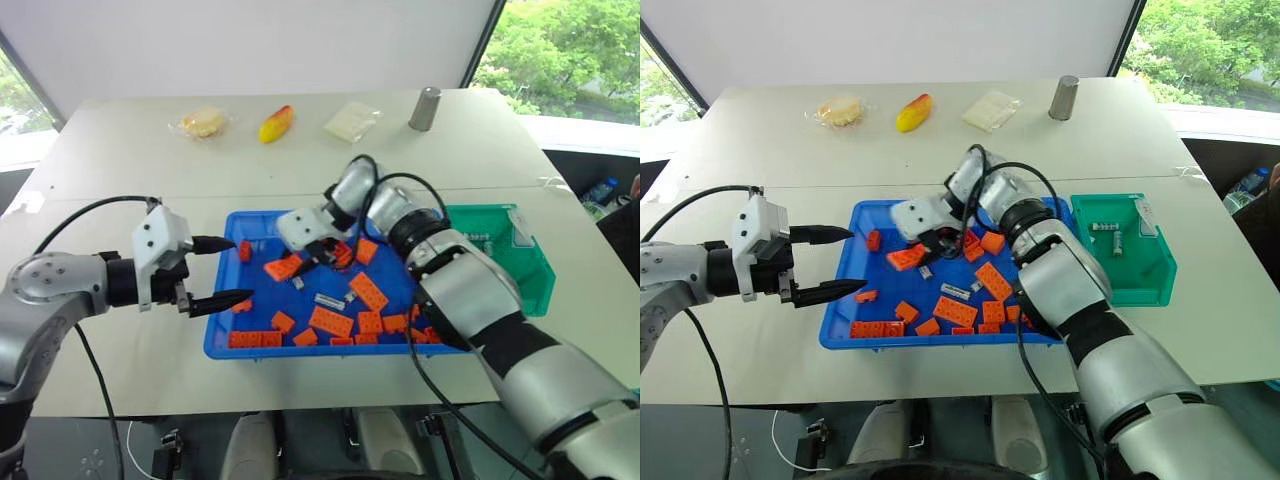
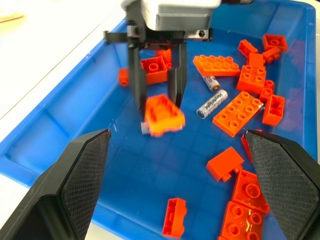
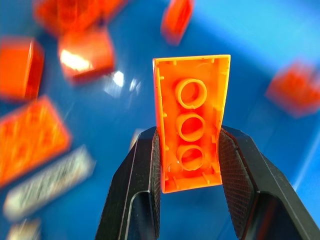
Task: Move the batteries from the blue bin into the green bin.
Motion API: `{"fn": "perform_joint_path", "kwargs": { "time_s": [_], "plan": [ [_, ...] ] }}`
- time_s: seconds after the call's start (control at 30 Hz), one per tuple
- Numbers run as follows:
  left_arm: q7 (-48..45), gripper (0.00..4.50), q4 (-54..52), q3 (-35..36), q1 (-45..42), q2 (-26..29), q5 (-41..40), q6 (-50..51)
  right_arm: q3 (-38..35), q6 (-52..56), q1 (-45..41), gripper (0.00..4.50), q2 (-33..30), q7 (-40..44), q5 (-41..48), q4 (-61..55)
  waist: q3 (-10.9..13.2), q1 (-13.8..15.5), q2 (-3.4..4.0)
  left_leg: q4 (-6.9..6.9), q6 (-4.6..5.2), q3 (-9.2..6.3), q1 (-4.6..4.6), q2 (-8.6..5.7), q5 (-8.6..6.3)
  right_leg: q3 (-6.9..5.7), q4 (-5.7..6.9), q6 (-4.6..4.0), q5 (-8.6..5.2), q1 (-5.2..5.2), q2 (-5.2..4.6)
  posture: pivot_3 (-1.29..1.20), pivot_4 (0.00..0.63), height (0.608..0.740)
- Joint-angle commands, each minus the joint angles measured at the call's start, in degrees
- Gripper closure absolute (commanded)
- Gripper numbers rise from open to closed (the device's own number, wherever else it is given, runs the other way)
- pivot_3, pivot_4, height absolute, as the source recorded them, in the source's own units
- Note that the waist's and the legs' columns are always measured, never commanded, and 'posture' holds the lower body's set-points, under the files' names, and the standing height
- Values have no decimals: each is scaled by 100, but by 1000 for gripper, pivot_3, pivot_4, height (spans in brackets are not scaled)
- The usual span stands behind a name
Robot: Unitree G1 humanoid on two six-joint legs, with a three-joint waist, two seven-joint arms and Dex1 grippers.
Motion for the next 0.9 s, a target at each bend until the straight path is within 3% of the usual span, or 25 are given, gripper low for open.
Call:
{"fn": "perform_joint_path", "kwargs": {
  "time_s": [0.03,0.27,0.6,0.73,0.9],
  "plan": [
    [-16,0,-84,20,-118,-6,-17,-104,62,178,187,3436,175,235,160,-679,0,19,0,0,0,0,-1,0,0,-1,0,0,0,0,0,0,150,740],
    [-86,0,-4,-40,-210,6,12,-115,384,812,917,23,182,-99,49,-1944,-4,35,-9,9,-2,0,-4,-5,1,-1,-2,-12,-7,4,-13,0,150,740],
    [-195,0,33,-69,-150,35,18,-122,131,3203,1937,23,-672,-573,363,-4541,-5,38,-10,5,-2,0,-5,-3,1,-2,-1,-11,-6,-1,-7,0,150,740],
    [-253,0,160,-196,-352,19,40,-123,270,2943,2033,23,-978,-514,462,-4509,-4,33,-11,6,-2,3,-4,-5,1,-2,-2,-14,-8,-1,-4,0,150,740],
    [-348,0,288,-313,-622,9,14,-76,500,2347,1764,23,-796,-555,417,-3614,-4,8,-12,3,-1,4,-4,-5,1,-1,-2,-5,-4,-3,4,0,150,740]
  ]
}}
